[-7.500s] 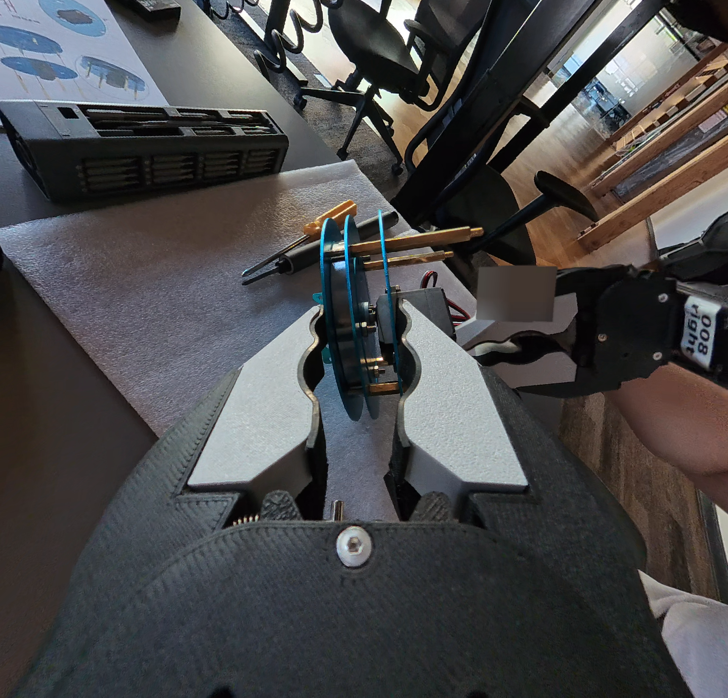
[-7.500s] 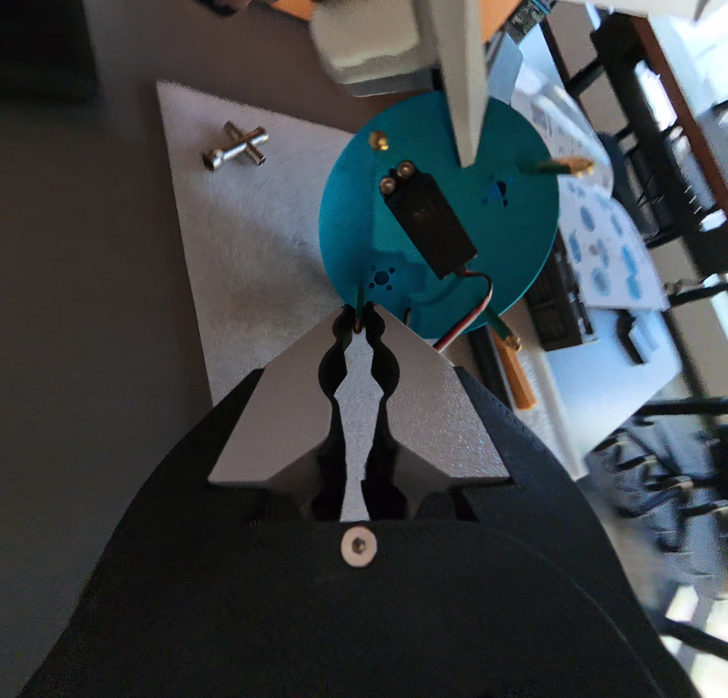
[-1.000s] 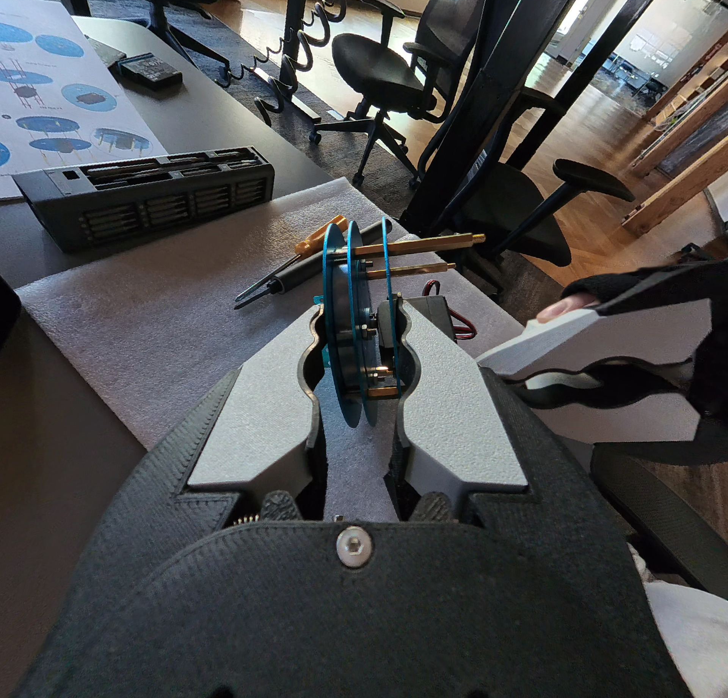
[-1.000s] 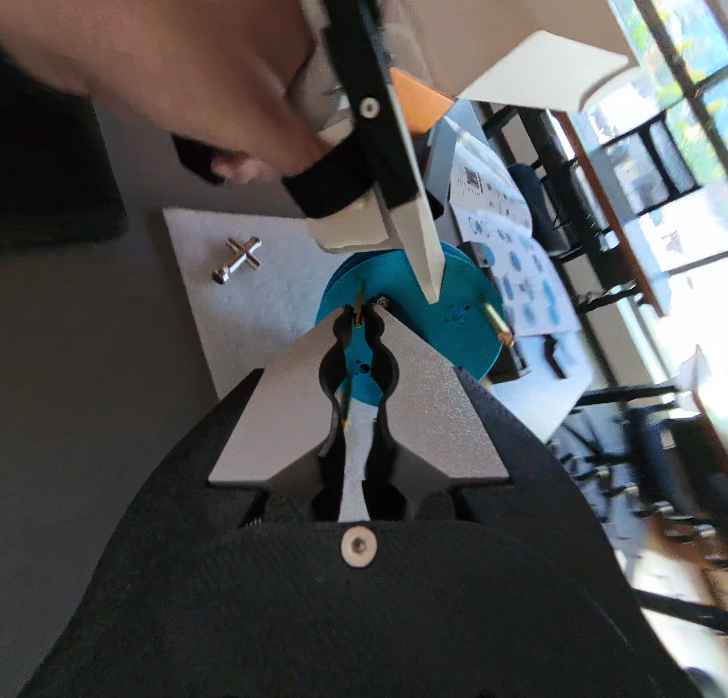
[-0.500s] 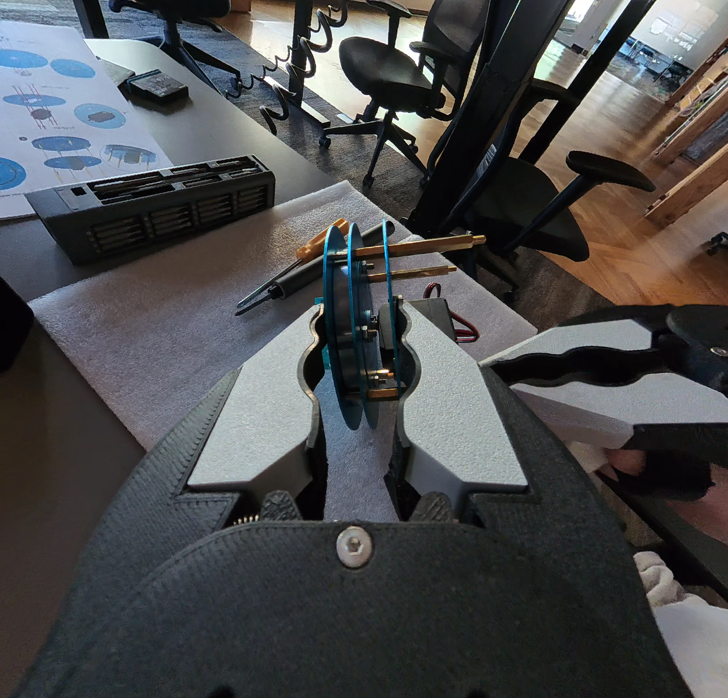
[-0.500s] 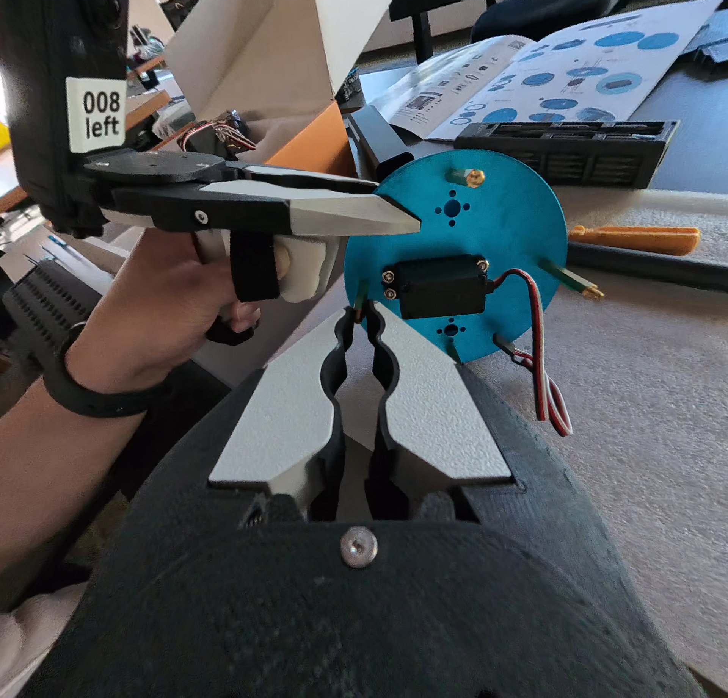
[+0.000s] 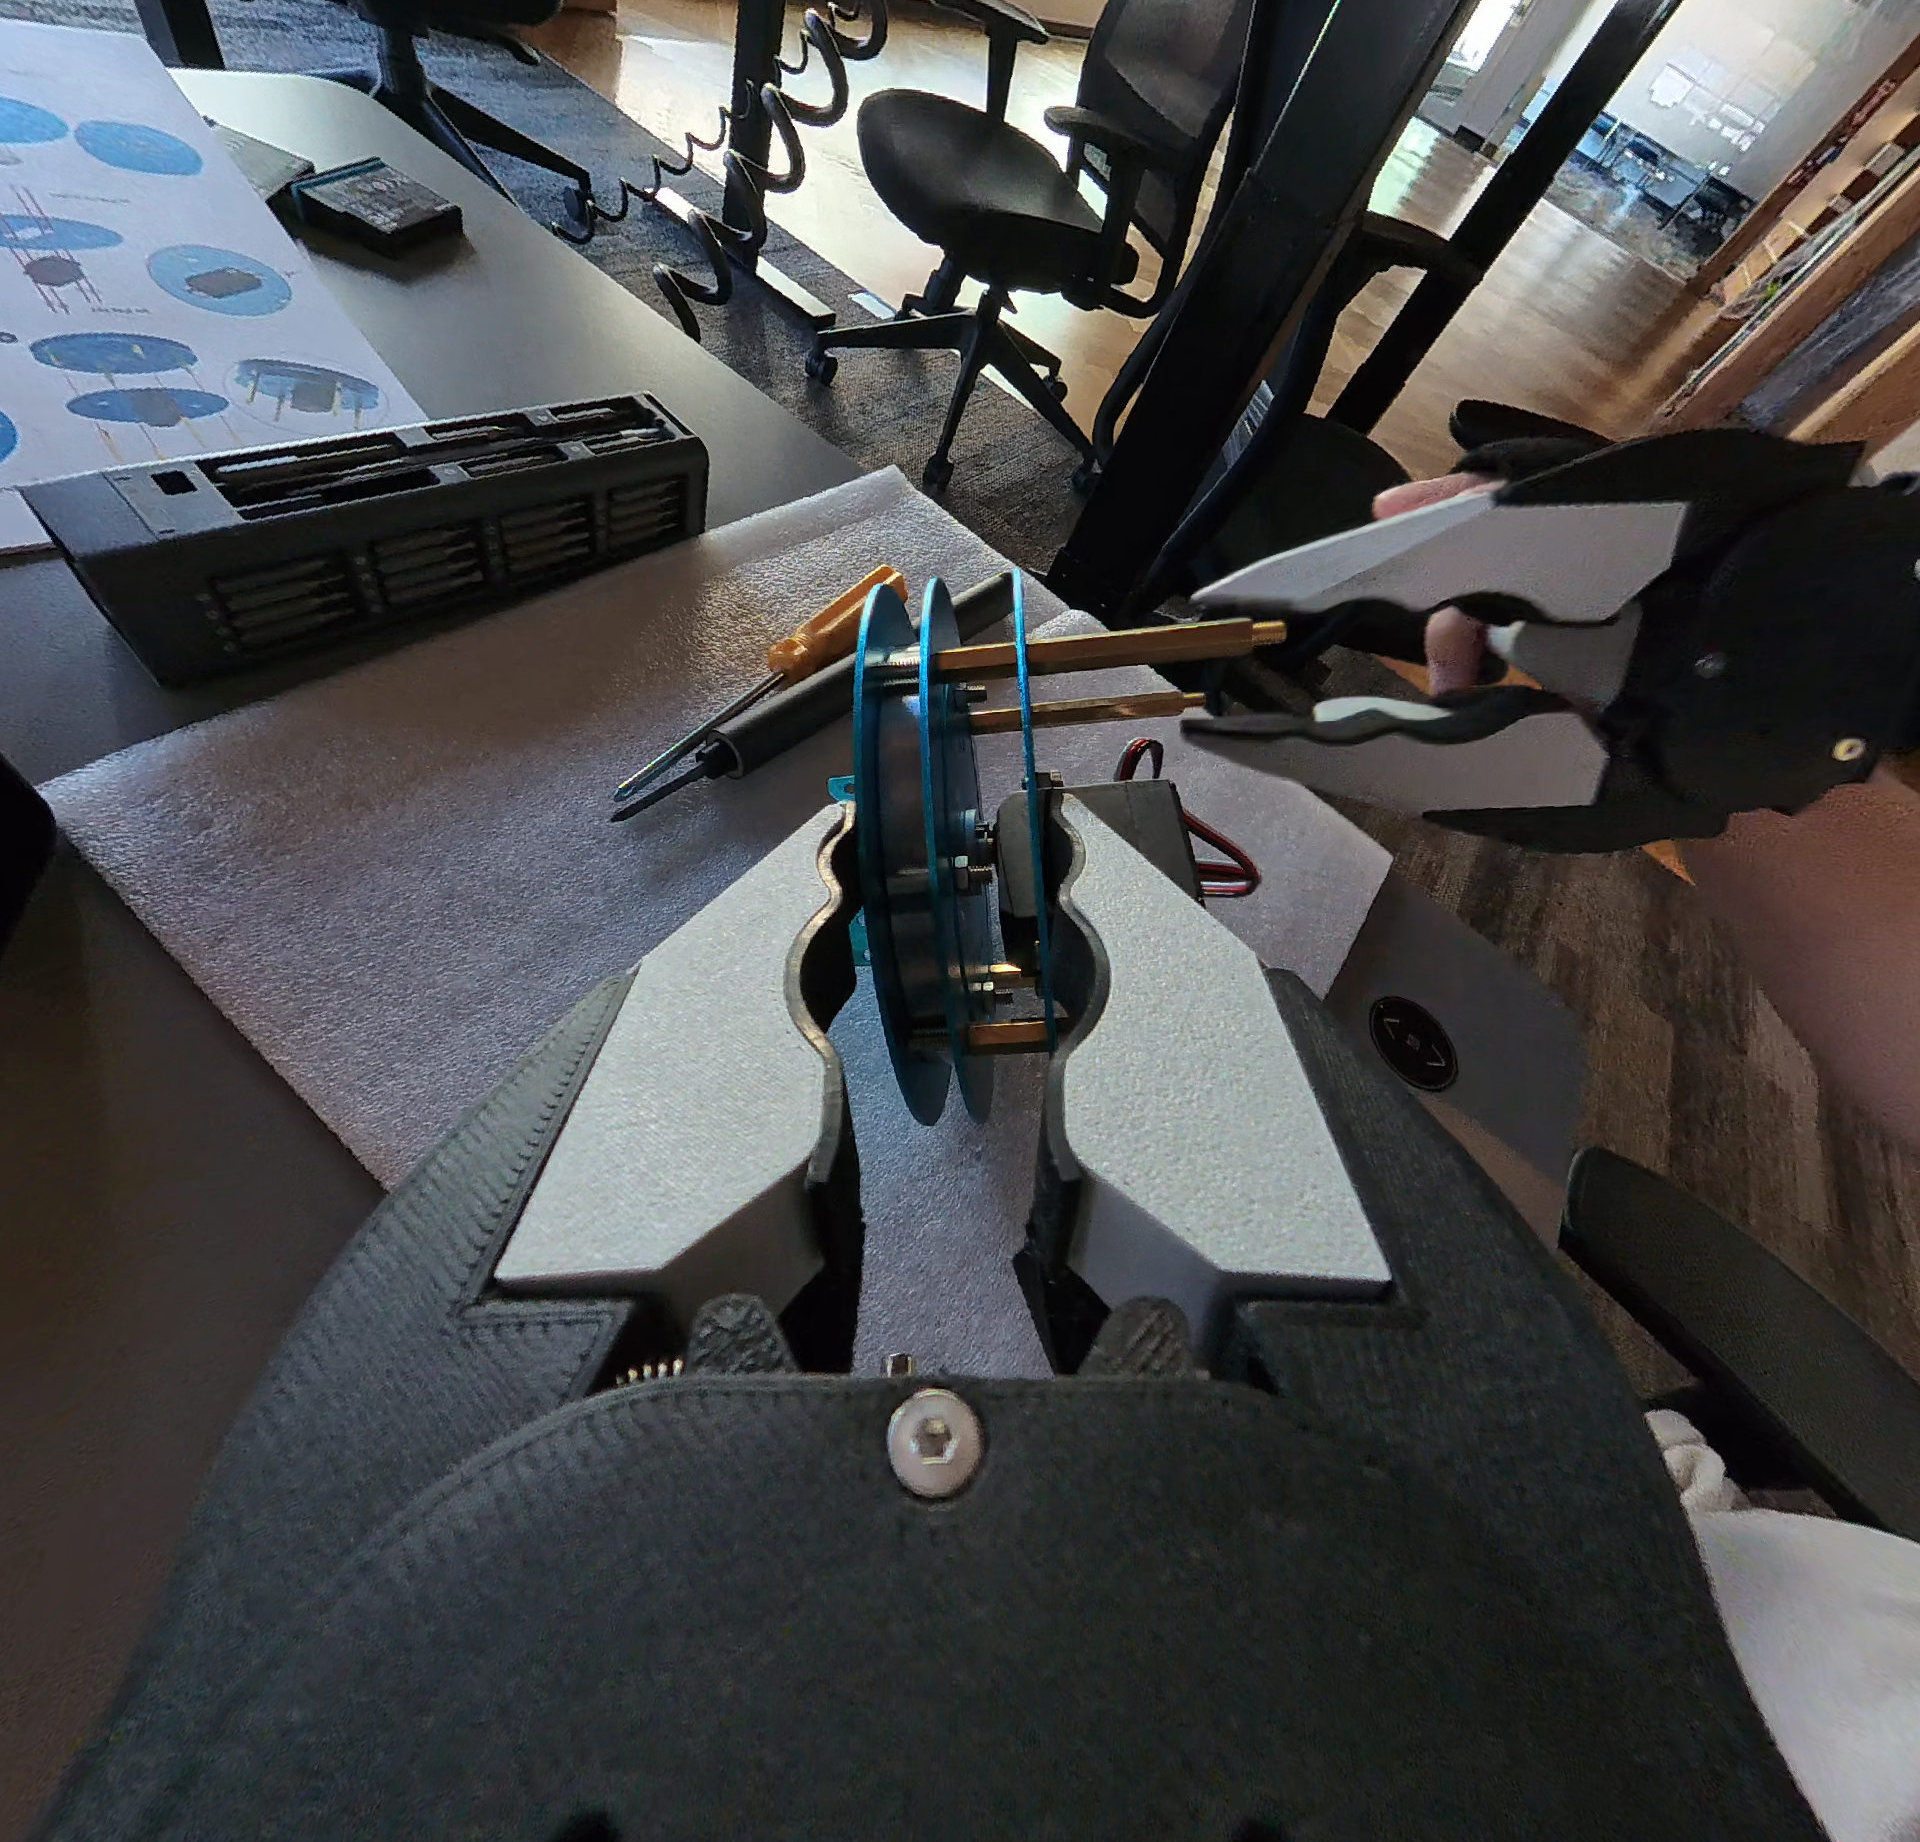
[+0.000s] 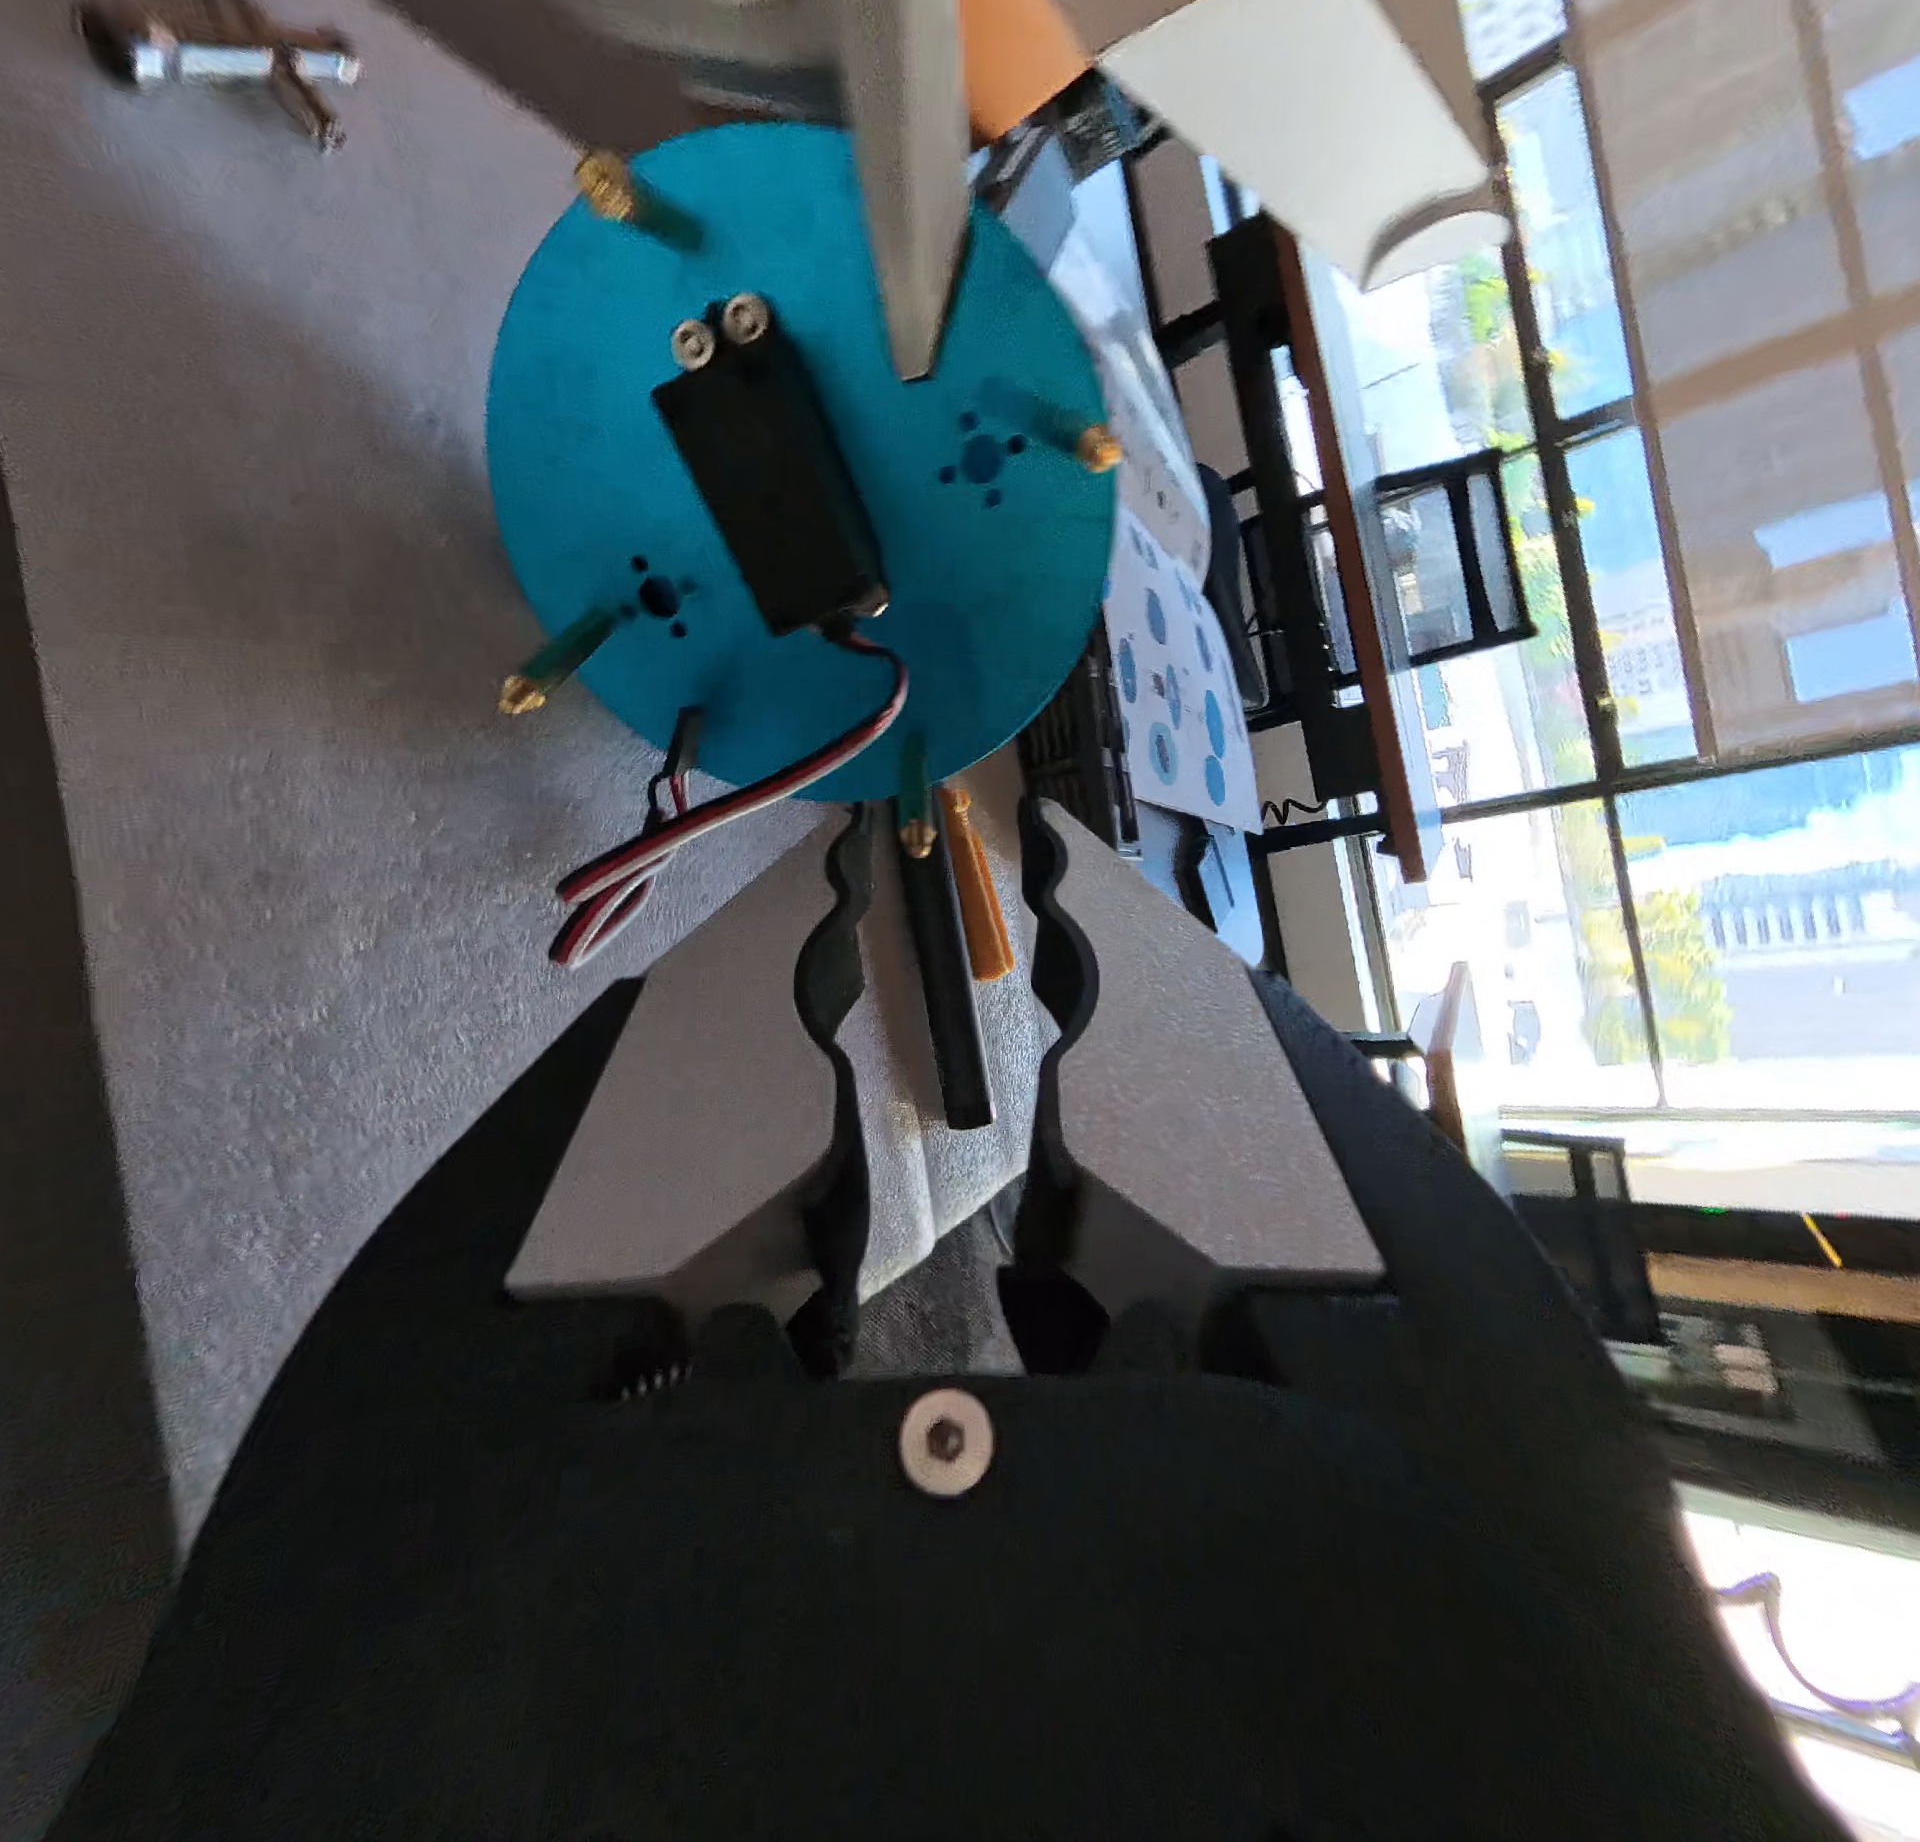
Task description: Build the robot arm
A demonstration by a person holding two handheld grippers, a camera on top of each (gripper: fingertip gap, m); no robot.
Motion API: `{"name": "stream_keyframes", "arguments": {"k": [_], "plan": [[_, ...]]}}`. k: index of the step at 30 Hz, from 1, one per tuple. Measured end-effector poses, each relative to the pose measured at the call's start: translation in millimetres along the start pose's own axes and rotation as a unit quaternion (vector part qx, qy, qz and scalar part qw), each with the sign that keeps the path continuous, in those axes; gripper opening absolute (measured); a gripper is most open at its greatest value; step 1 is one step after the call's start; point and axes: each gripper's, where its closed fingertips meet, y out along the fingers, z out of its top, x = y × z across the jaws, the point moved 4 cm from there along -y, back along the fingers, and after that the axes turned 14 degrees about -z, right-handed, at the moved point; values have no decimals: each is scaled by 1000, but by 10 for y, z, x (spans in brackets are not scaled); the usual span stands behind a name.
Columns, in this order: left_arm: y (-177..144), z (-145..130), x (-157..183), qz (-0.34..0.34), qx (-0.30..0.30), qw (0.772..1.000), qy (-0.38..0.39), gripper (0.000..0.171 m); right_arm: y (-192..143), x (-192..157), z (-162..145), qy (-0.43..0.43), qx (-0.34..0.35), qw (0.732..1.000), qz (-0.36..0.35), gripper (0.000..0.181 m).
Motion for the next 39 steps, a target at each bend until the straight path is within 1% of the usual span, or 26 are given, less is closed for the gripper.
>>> {"name": "stream_keyframes", "arguments": {"k": [2,4,5,9,13,15,16,18,21,23,26,27,28,29,30,31,32,33,34,35,36,37,39], "plan": [[-3,1,-15,-2,1,1000,-6,32,73,-69,-16,-35,1,999,18,26],[-4,2,-27,-4,2,1000,-10,33,108,-102,11,-57,10,998,24,11],[-4,4,-29,-4,2,1000,-11,32,121,-86,14,-70,10,997,15,5],[1,6,-23,-4,2,1000,-9,33,129,-76,11,-101,0,995,24,8],[5,7,-16,-3,1,1000,-6,33,131,-93,6,-133,-5,991,24,5],[4,8,-17,-2,1,1000,-6,33,143,-88,6,-117,-18,993,23,5],[5,8,-18,-2,1,1000,-6,33,148,-82,5,-89,-27,995,27,5],[8,10,-19,0,3,1000,-7,33,158,-64,-1,-2,-50,998,39,5],[14,14,-16,0,4,1000,-5,33,159,-57,-23,128,-74,988,40,5],[23,18,-8,1,3,1000,-1,33,154,-53,-44,238,-99,965,45,4],[42,27,16,3,1,1000,6,33,139,-52,-84,400,-136,904,67,4],[45,29,23,4,0,1000,9,33,135,-51,-86,427,-140,890,74,4],[44,27,26,3,-2,1000,11,33,126,-49,-80,412,-132,898,76,5],[41,24,31,1,-2,1000,10,33,109,-46,-64,360,-116,923,71,6],[35,20,32,-2,-1,1000,9,32,94,-38,-54,285,-102,952,50,11],[27,15,29,-2,-1,1000,8,32,82,-18,-42,195,-82,977,17,29],[19,10,23,-2,-1,1000,7,32,63,-30,-30,103,-61,993,-3,36],[14,7,20,-3,0,1000,4,32,50,-68,-34,21,-47,999,-11,35],[12,7,15,-4,0,1000,2,32,54,-88,-53,-34,-44,998,-20,29],[12,7,12,-5,0,1000,1,32,67,-116,-73,-62,-44,997,-16,25],[13,9,11,-5,0,1000,1,32,78,-133,-84,-74,-46,996,-11,17],[16,10,11,-5,0,1000,1,33,90,-109,-76,-81,-43,996,-20,12],[19,12,14,-5,0,1000,3,32,95,-93,-52,-105,-31,994,-21,9]]}}
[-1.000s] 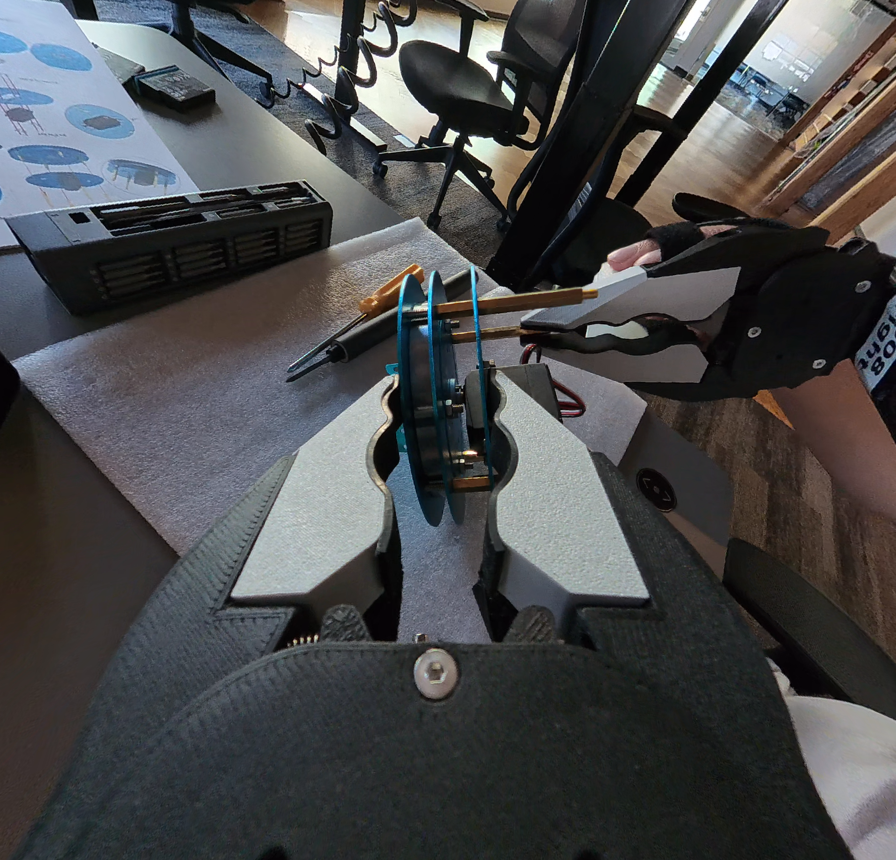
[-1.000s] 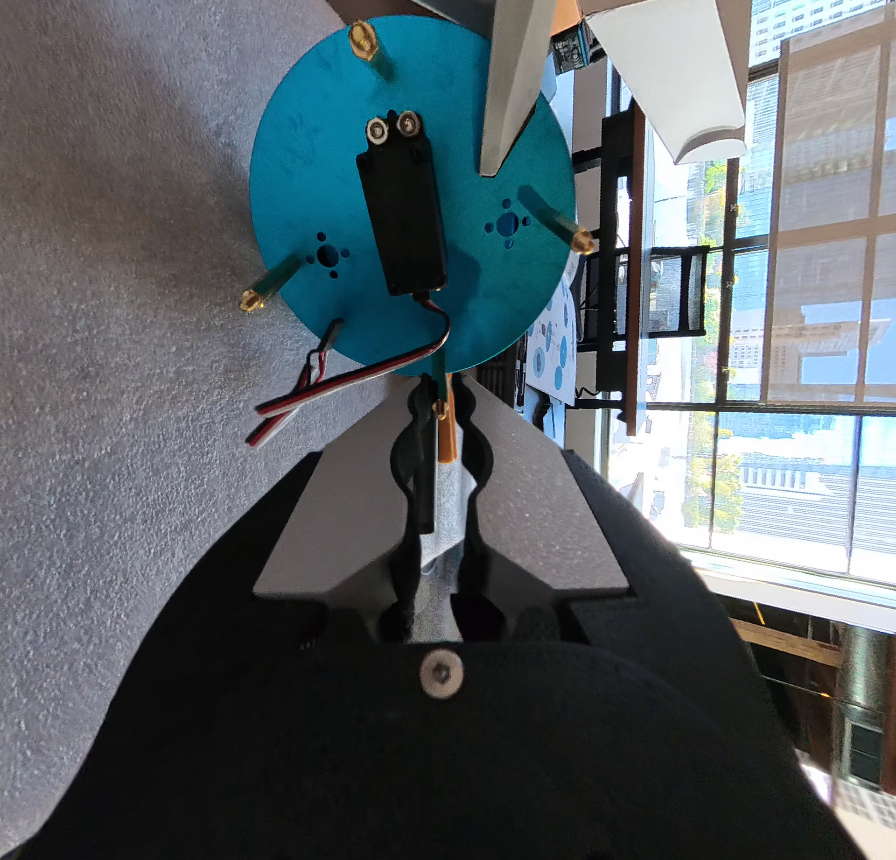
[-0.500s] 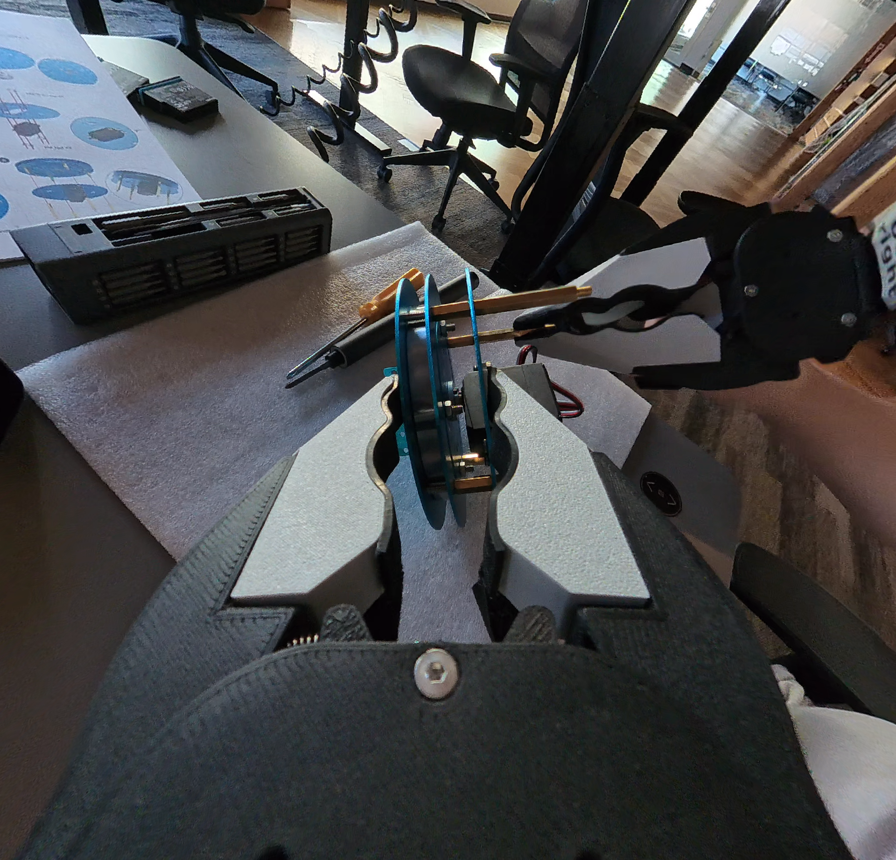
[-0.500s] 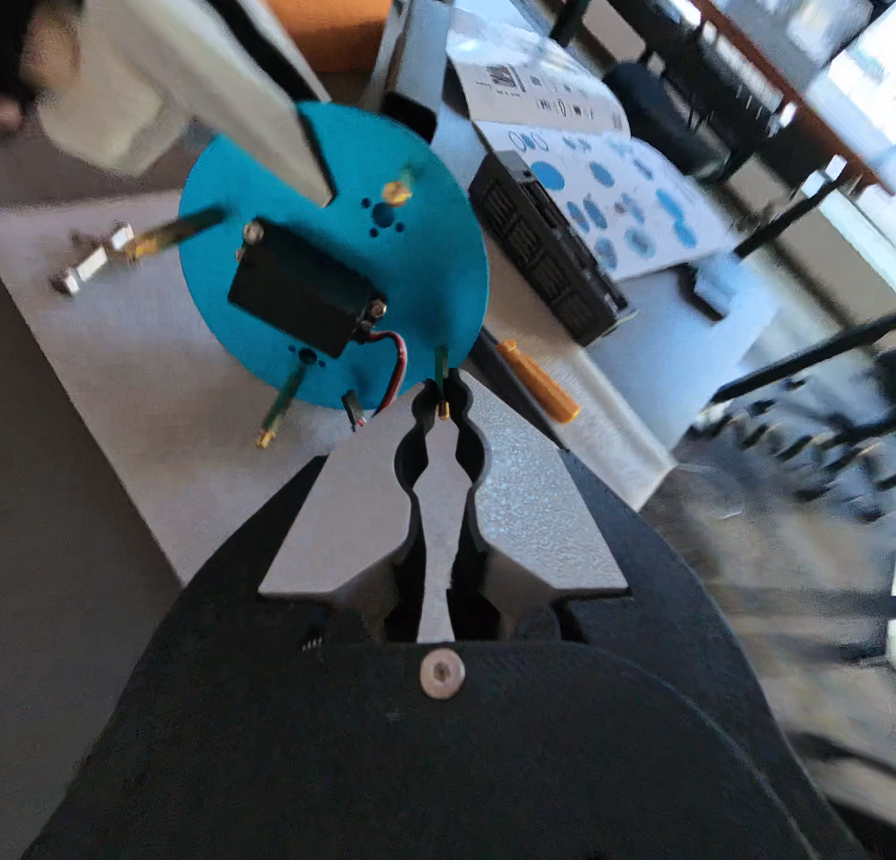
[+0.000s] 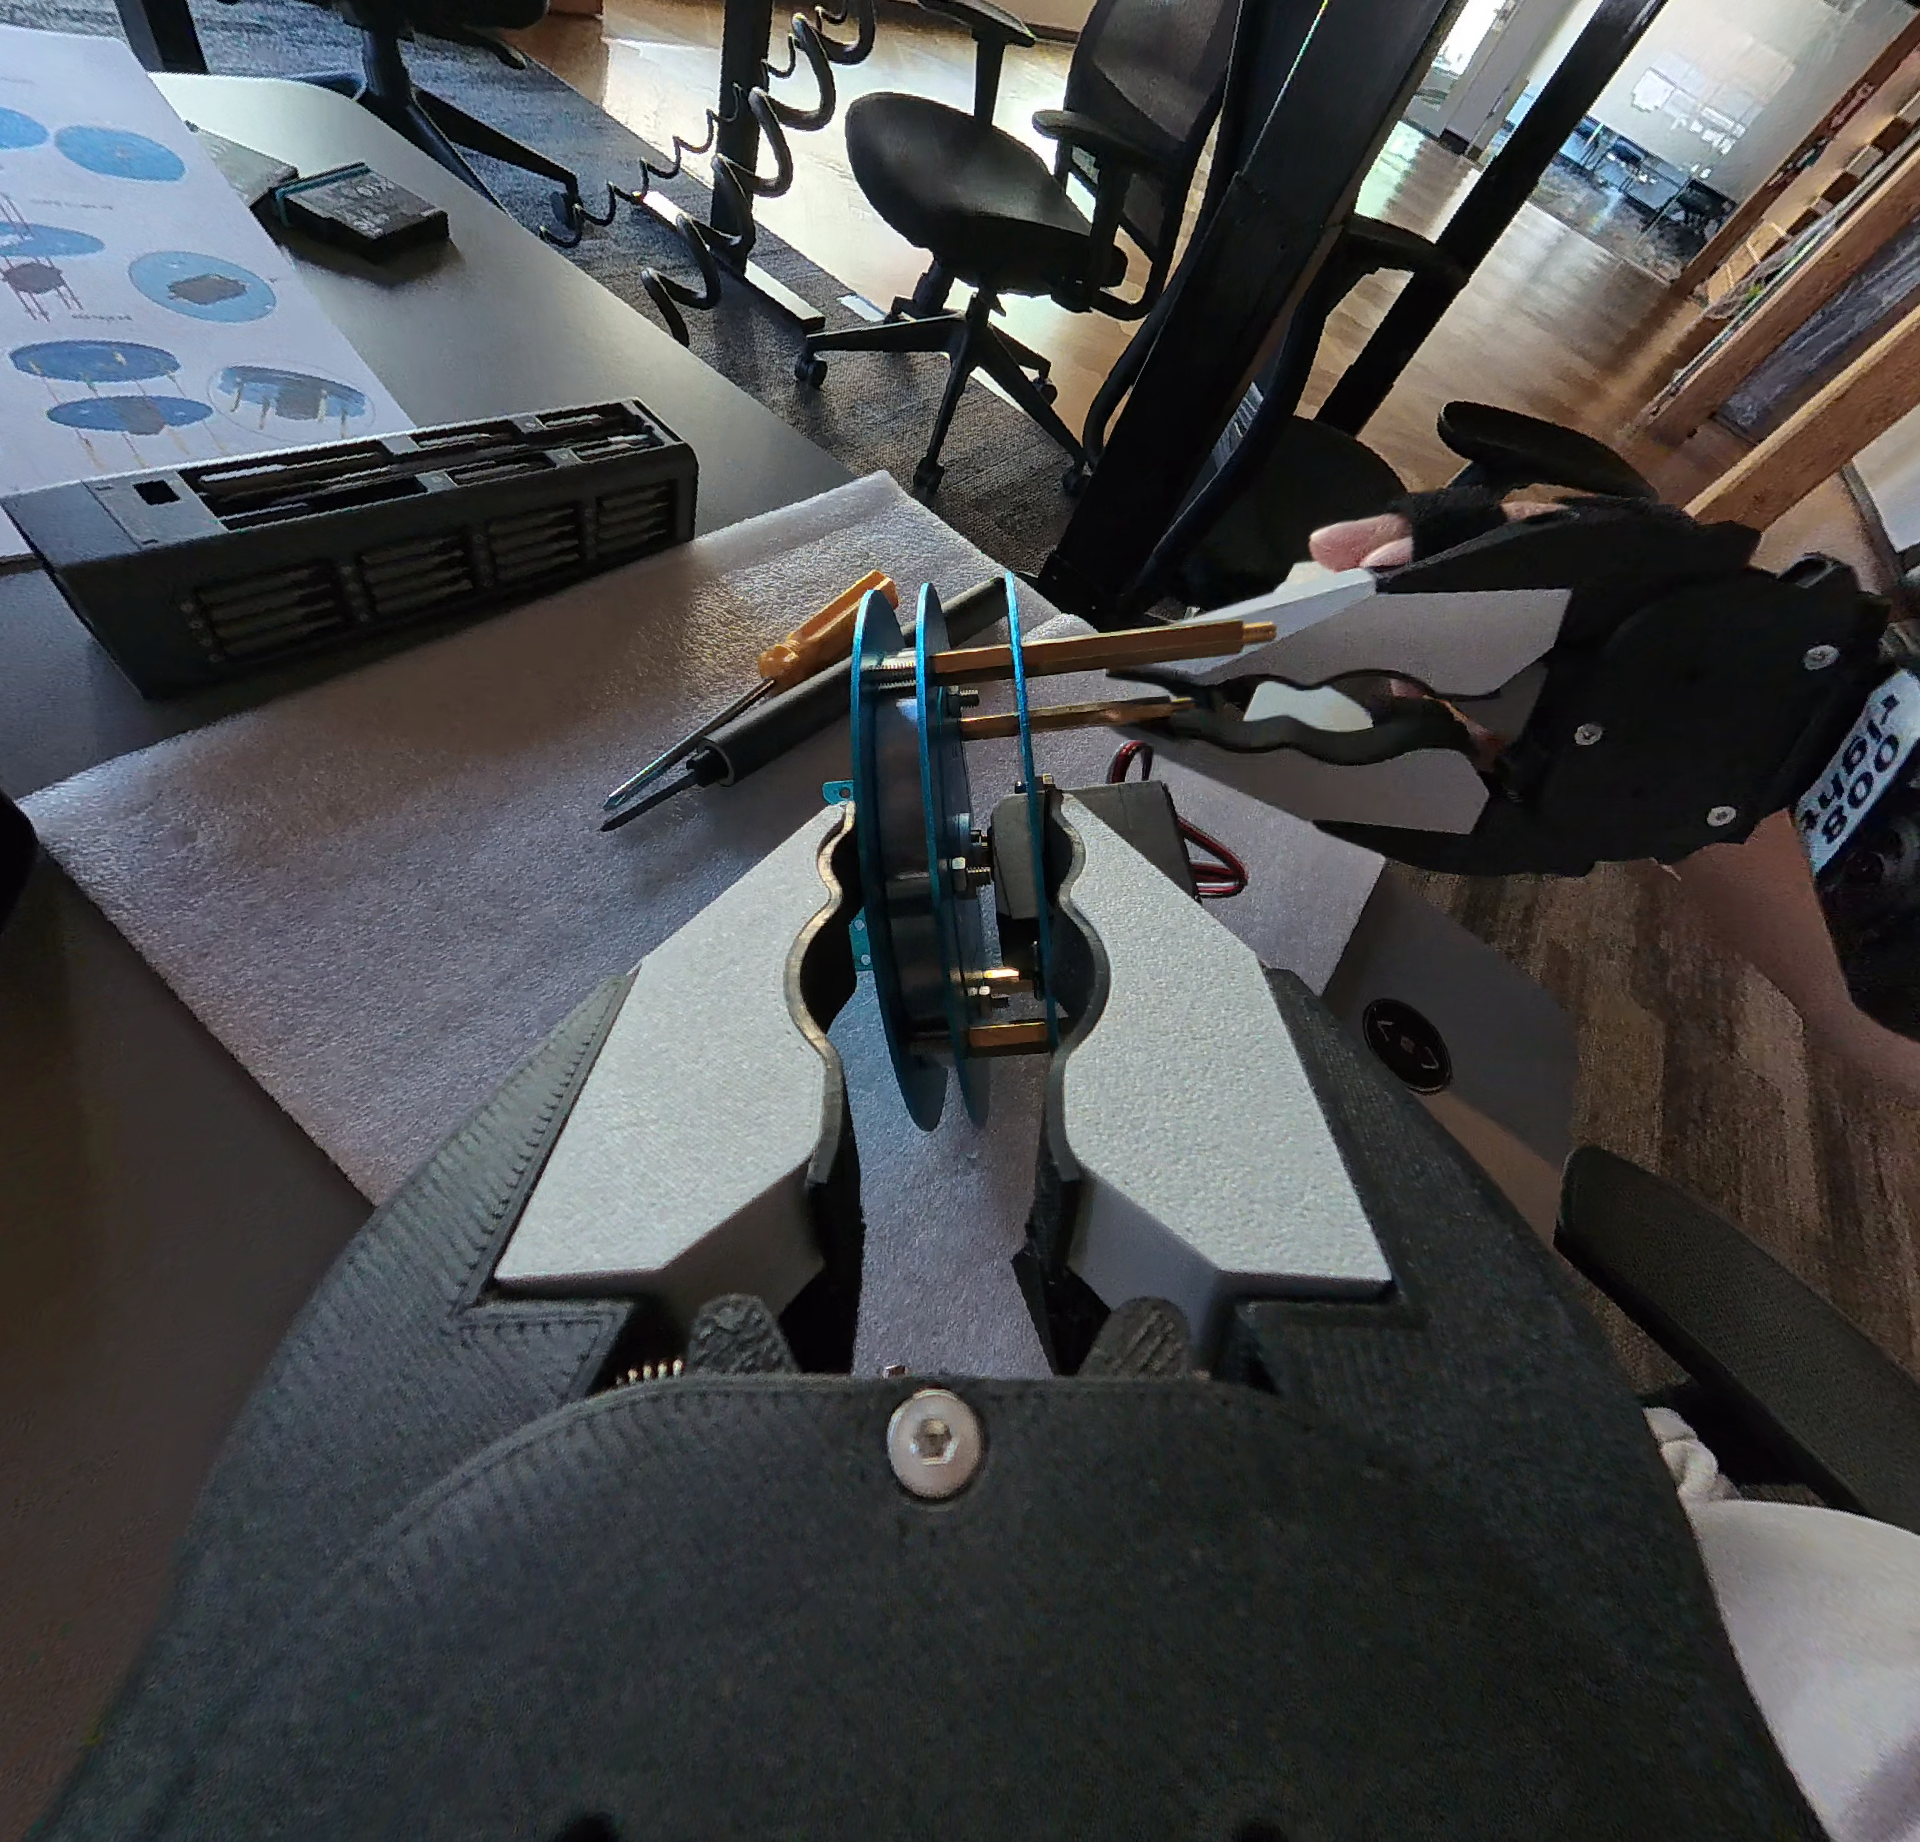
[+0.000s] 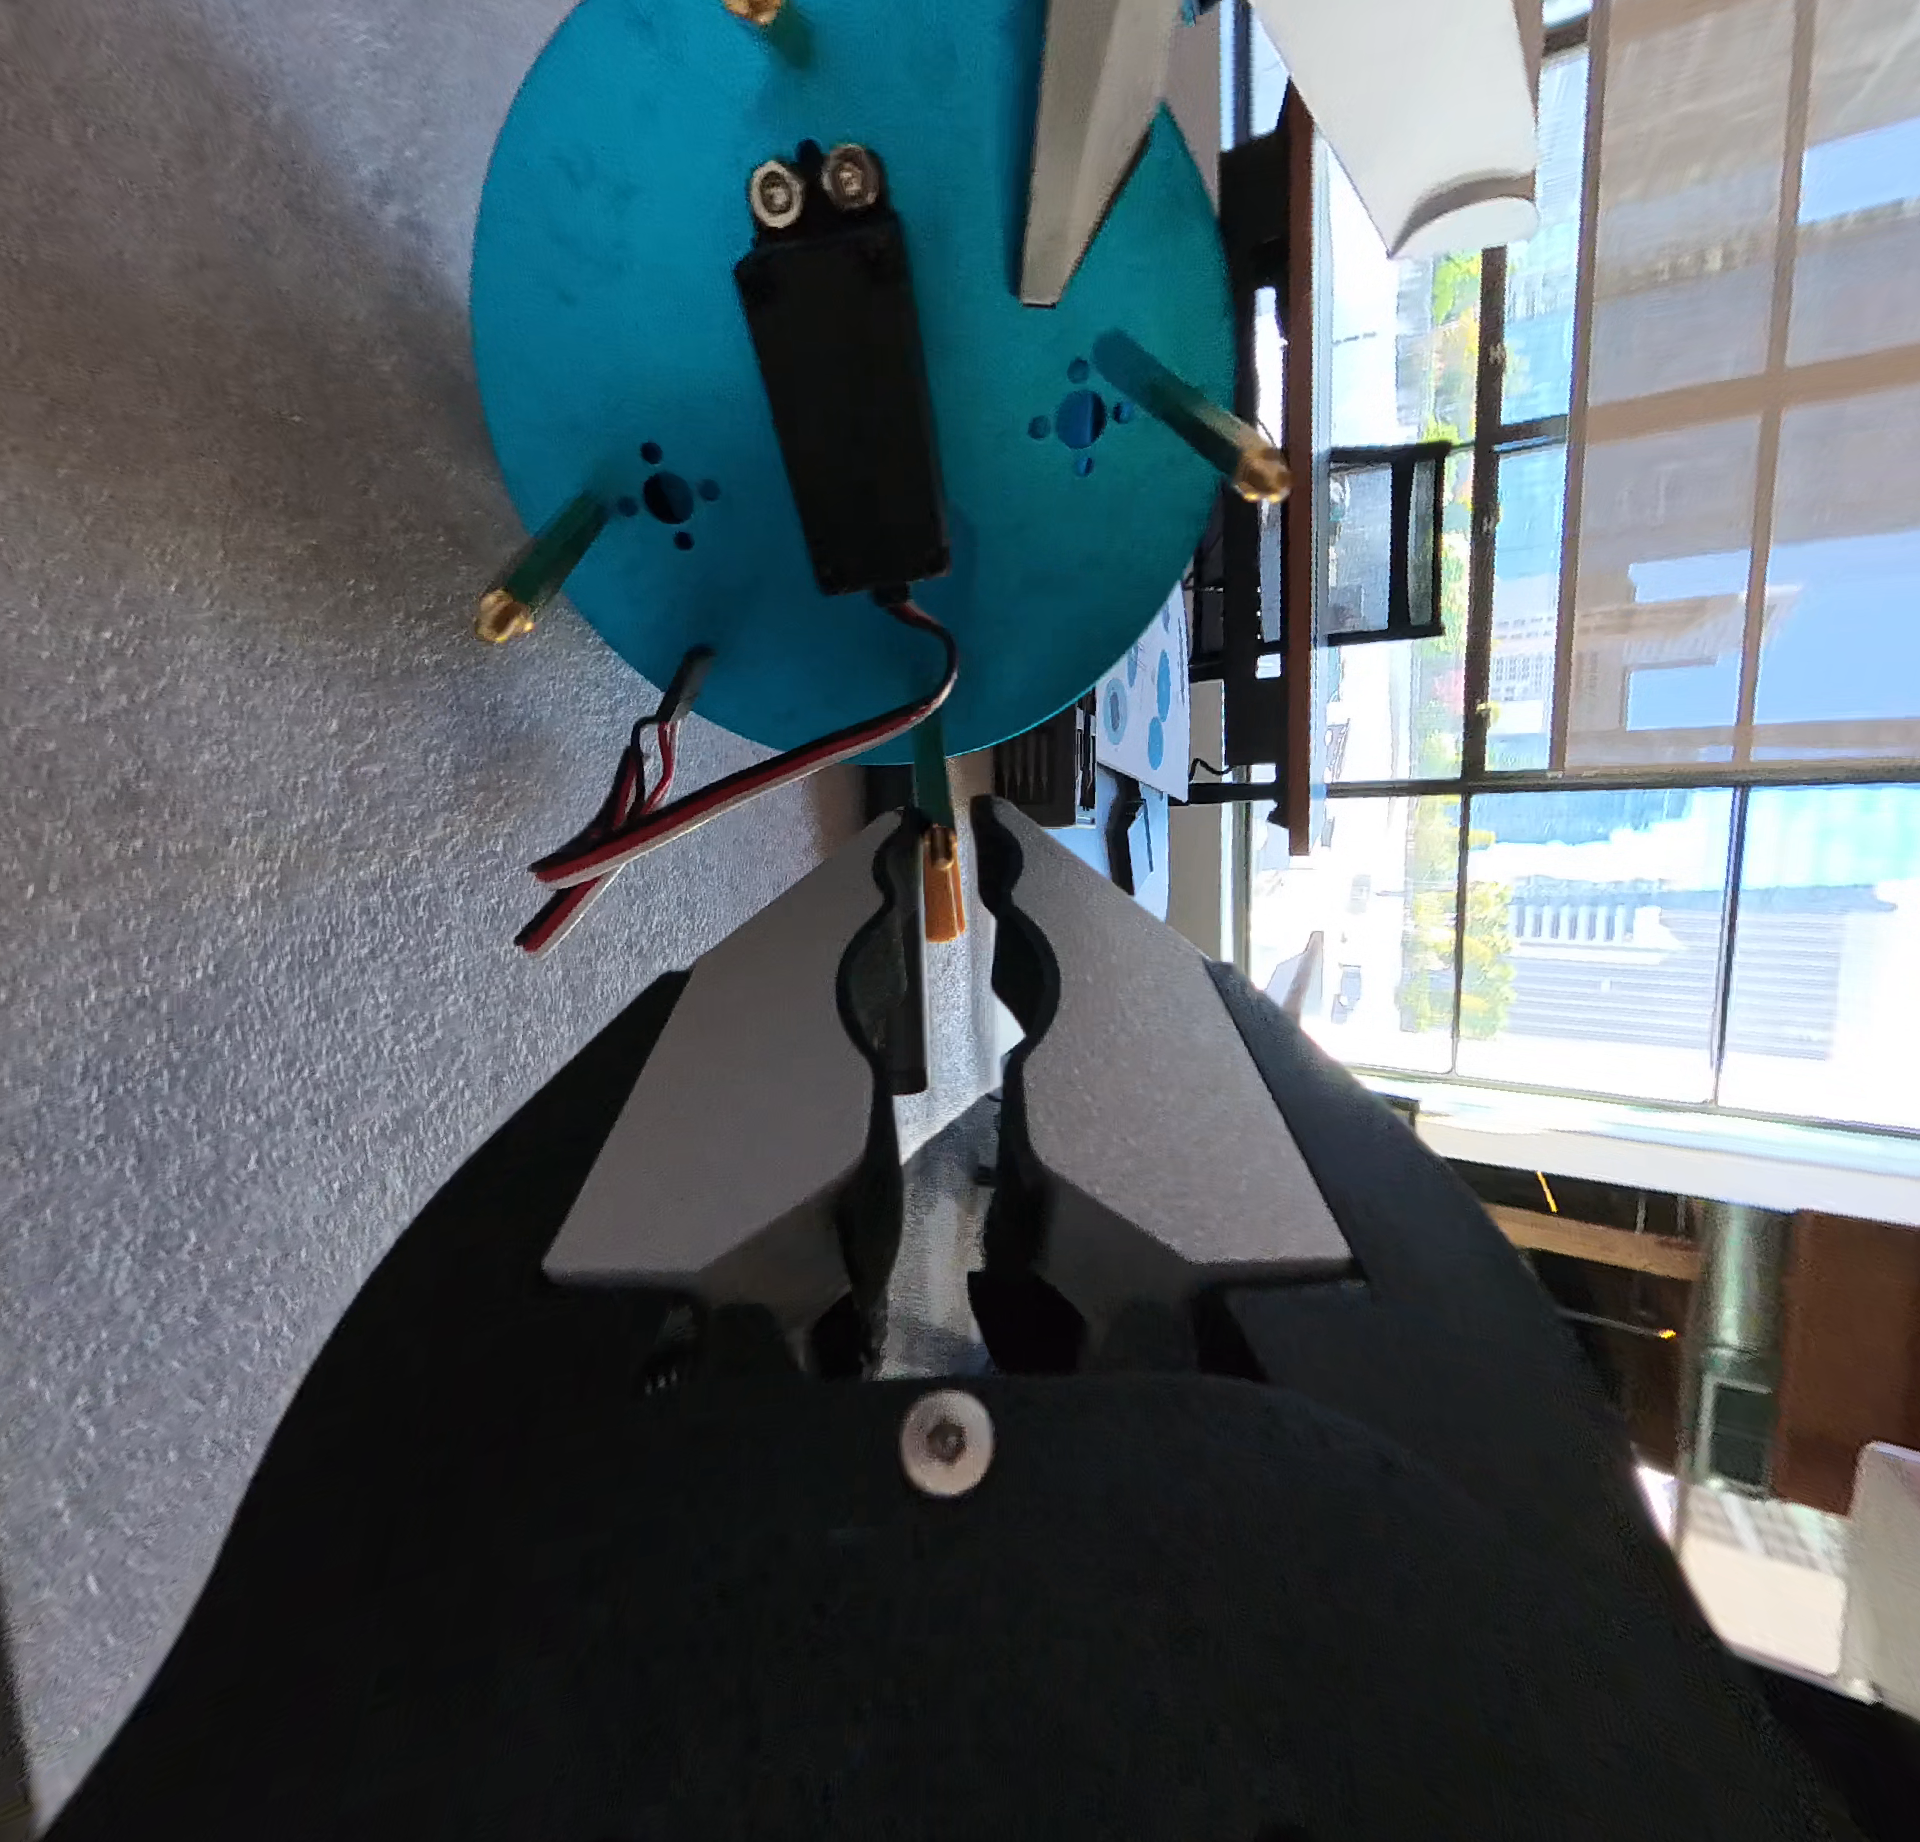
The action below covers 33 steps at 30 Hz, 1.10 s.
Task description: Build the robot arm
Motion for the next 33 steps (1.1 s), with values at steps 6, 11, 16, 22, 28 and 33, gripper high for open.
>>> {"name": "stream_keyframes", "arguments": {"k": [6,11,16,22,28,33], "plan": [[8,7,-5,-1,0,1000,-1,32,13,-19,2,-76,17,997,1,5],[12,10,-3,-1,0,1000,0,32,26,-35,5,-120,29,992,-18,5],[24,12,13,-1,0,1000,7,32,20,-28,-10,-24,4,1000,19,4],[19,13,-7,4,-4,1000,8,33,56,-8,-34,242,-56,964,89,4],[28,13,14,9,-6,1000,16,33,36,-33,-54,434,-107,889,101,5],[47,15,60,10,-10,999,30,32,-14,-91,-79,564,-127,807,122,5]]}}
